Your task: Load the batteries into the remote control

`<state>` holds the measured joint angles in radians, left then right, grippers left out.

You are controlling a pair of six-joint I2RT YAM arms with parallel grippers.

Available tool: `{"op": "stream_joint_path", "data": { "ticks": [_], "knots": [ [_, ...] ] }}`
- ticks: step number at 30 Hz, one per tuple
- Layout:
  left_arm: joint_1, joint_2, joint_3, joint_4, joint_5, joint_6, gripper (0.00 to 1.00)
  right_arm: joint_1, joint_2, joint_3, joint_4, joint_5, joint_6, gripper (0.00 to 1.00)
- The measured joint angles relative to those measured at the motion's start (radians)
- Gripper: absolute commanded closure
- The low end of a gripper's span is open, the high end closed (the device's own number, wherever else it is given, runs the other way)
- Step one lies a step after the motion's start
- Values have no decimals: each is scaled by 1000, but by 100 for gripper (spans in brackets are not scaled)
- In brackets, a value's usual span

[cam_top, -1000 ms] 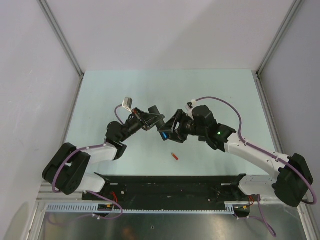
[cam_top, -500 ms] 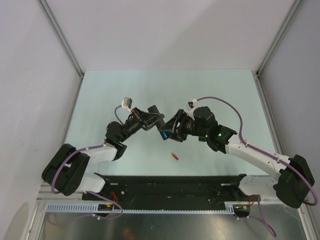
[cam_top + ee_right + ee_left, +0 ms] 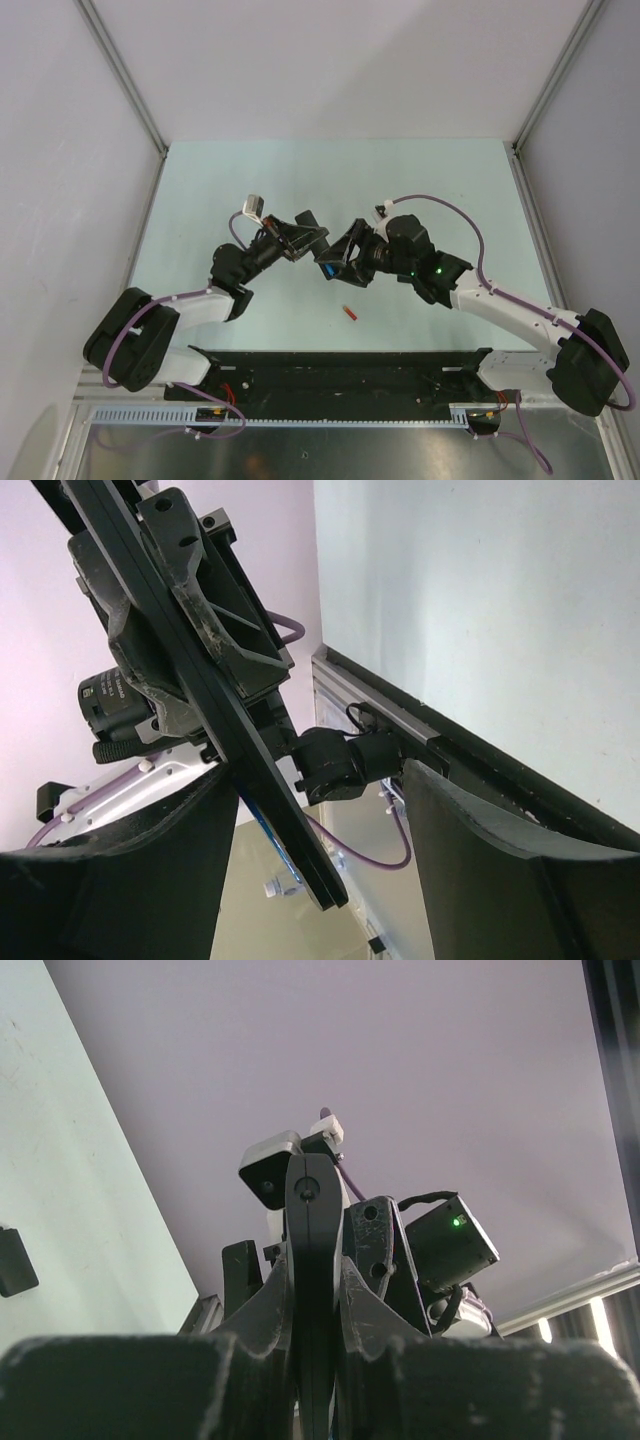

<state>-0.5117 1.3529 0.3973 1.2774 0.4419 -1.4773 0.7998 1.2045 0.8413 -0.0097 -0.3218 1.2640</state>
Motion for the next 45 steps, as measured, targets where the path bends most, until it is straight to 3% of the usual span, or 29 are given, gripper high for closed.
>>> {"op": "stream_joint_path", "data": {
  "ticks": [4, 9, 20, 26, 39, 45],
  "knots": [
    [0, 0, -4, 2, -2, 0, 100, 4, 0, 0, 0, 0, -1, 37],
    [0, 0, -4, 1, -3, 0, 100, 7, 0, -2, 15, -1, -3, 36],
    [1, 0, -4, 12, -13, 0, 100, 10, 0, -2, 15, -15, -16, 15],
    [3, 5, -5, 21, -13, 0, 100, 10, -4, 5, 5, -19, -39, 14],
    [30, 7, -13, 22, 6, -5, 100, -34, -147, 81, -183, 38, -197, 15],
    [31, 7, -13, 22, 25, -17, 100, -40, -112, 84, -192, 13, -227, 14]
  ]
}}
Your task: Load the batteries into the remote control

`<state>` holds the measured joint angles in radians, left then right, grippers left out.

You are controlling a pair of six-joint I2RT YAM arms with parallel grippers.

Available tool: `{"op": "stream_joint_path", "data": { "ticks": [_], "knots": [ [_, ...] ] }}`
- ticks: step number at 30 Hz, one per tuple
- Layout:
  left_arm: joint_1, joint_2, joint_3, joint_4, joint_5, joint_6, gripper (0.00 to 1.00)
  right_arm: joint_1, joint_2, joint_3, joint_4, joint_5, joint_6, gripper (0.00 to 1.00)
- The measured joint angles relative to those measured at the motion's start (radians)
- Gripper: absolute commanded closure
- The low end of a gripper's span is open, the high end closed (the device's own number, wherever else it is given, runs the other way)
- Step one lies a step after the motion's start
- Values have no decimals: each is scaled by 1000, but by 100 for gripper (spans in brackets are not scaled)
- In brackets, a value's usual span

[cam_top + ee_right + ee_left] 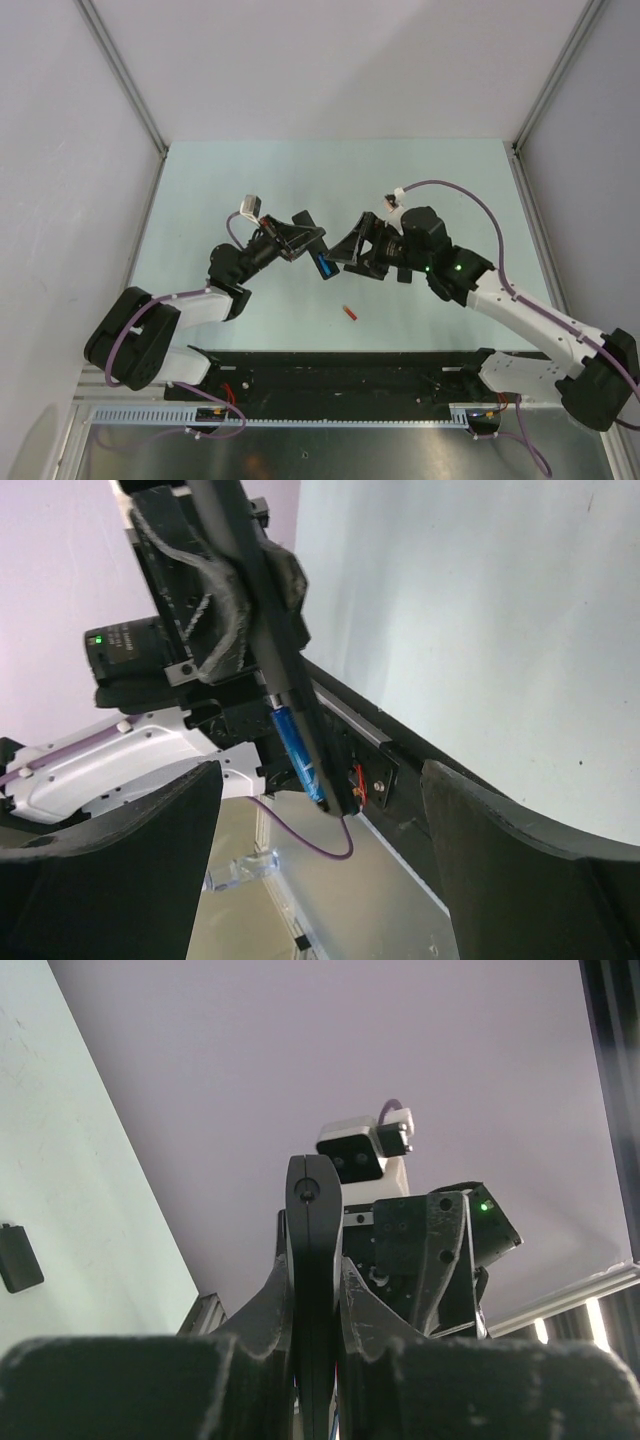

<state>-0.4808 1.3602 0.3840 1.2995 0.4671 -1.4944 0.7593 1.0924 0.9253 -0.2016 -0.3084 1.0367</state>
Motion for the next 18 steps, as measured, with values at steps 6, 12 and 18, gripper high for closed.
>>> {"op": "stream_joint_path", "data": {
  "ticks": [6, 12, 18],
  "knots": [
    [0, 0, 0, 0, 9, -6, 100, 6, 80, 0, 36, -57, 11, 17],
    [0, -1, 0, 0, 11, -17, 100, 9, 101, -1, 89, -89, 36, 21],
    [0, -1, 0, 0, 21, -32, 100, -3, 89, -25, 144, -109, 50, 28]
  ]
}}
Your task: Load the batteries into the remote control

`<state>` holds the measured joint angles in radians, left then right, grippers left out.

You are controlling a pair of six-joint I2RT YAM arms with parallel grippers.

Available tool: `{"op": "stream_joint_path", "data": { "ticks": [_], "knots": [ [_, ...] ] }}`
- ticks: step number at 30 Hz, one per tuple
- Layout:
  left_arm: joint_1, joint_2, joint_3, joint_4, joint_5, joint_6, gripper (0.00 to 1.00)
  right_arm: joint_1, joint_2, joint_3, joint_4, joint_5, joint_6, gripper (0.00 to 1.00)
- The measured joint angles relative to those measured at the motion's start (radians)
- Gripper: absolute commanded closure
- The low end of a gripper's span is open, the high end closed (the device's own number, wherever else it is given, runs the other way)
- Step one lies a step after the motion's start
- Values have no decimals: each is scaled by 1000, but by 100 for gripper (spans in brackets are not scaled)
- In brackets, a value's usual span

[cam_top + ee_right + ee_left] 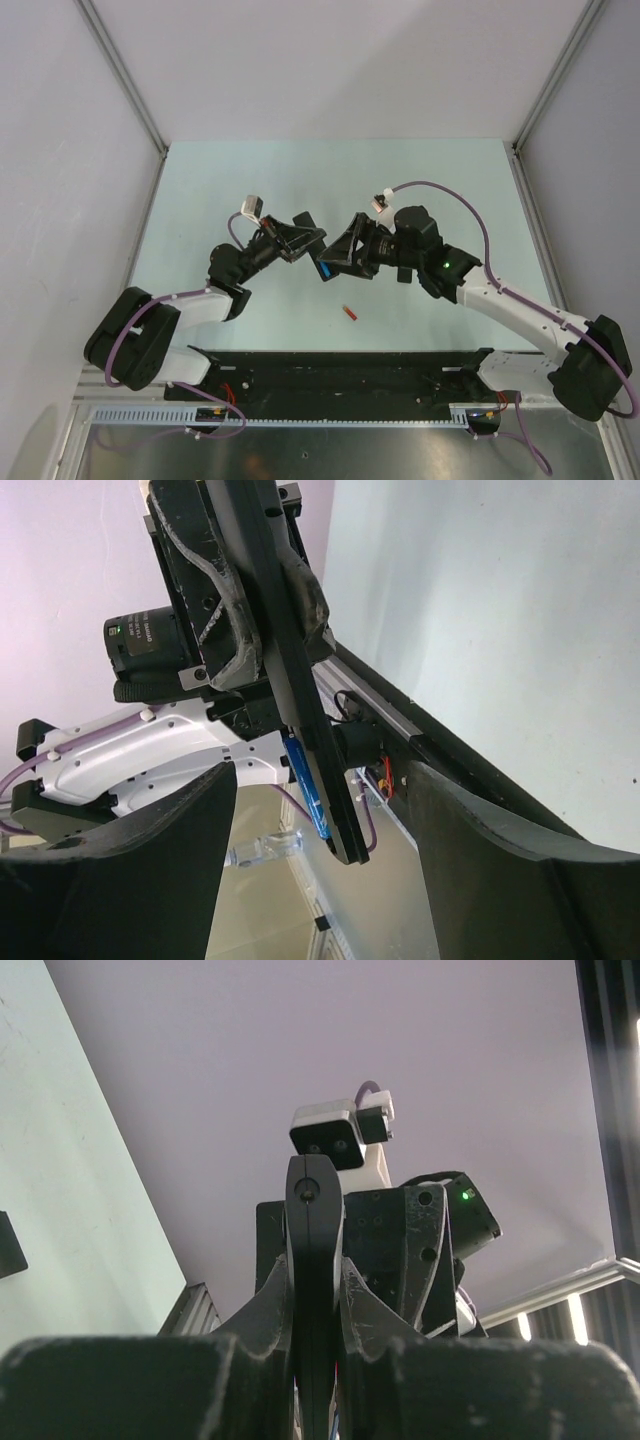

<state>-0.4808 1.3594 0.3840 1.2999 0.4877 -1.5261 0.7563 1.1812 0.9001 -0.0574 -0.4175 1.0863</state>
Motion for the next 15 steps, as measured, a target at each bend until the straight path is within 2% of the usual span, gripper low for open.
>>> {"op": "stream_joint_path", "data": {
  "ticks": [15],
  "knots": [
    [0, 24, 11, 0, 102, -74, 100, -14, 13, -18, 83, -108, -28, 42]
  ]
}}
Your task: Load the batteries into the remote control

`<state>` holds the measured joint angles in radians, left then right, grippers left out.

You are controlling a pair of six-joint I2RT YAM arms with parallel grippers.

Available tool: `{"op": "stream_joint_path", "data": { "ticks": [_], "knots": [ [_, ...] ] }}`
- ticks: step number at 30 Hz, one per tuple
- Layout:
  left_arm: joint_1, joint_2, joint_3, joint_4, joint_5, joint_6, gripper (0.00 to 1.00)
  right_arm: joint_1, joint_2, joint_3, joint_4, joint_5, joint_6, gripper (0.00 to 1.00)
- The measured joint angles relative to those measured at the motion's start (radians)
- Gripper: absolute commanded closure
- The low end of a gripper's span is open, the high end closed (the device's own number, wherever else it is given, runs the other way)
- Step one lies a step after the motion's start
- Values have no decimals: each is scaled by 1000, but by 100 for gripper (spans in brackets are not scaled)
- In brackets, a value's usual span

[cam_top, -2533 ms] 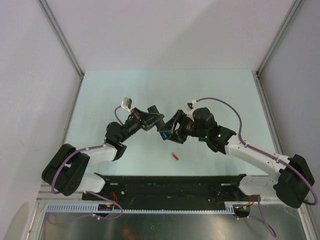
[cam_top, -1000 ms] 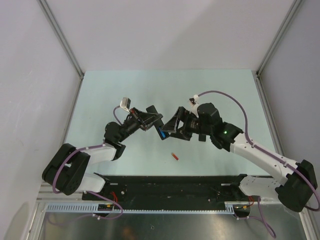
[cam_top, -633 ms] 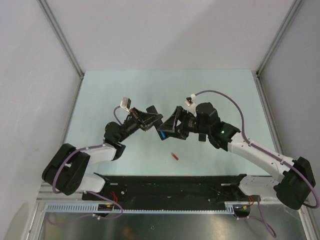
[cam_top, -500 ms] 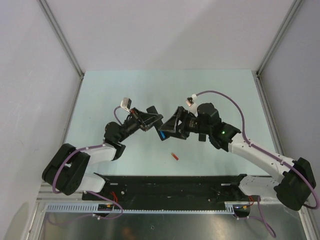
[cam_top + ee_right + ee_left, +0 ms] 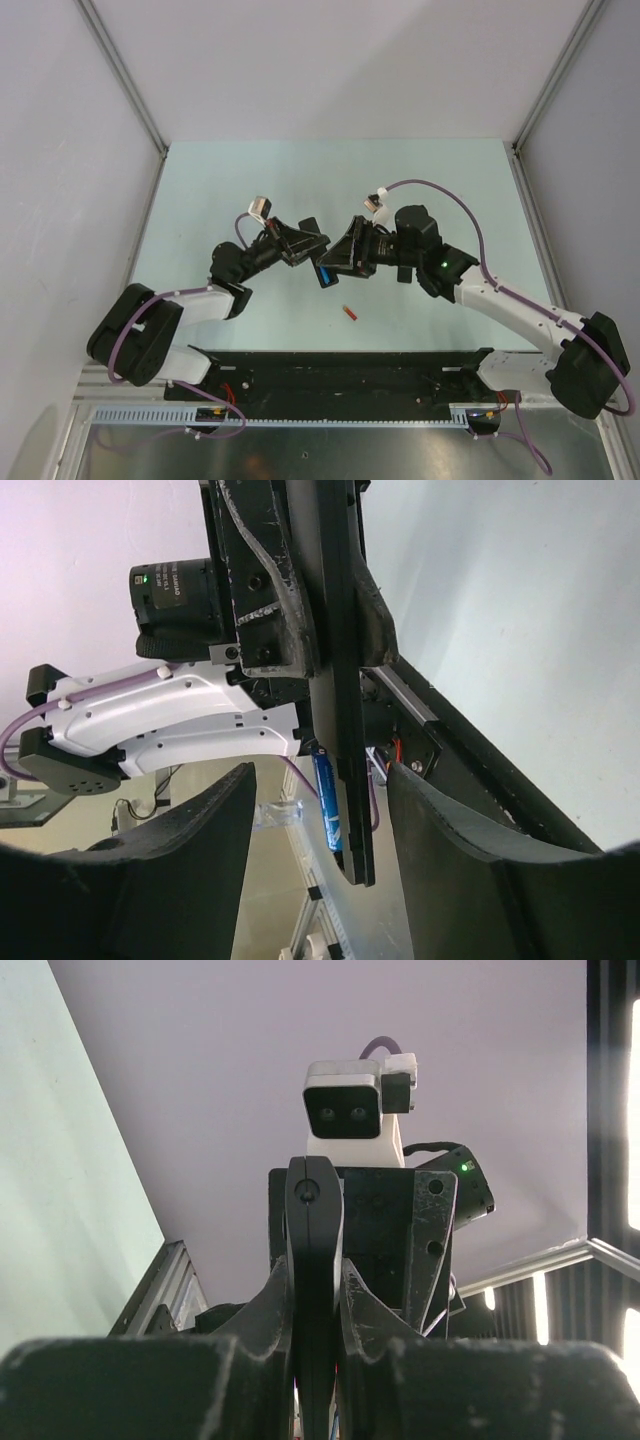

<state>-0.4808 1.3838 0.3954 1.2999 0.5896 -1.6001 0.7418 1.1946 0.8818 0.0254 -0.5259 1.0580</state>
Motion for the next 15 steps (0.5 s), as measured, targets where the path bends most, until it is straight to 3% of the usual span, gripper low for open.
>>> {"op": "stream_joint_path", "data": {
  "ticks": [15],
  "knots": [
    [0, 1, 2, 0, 21, -16, 100, 0, 8, -30, 14, -36, -20, 50]
  ]
}}
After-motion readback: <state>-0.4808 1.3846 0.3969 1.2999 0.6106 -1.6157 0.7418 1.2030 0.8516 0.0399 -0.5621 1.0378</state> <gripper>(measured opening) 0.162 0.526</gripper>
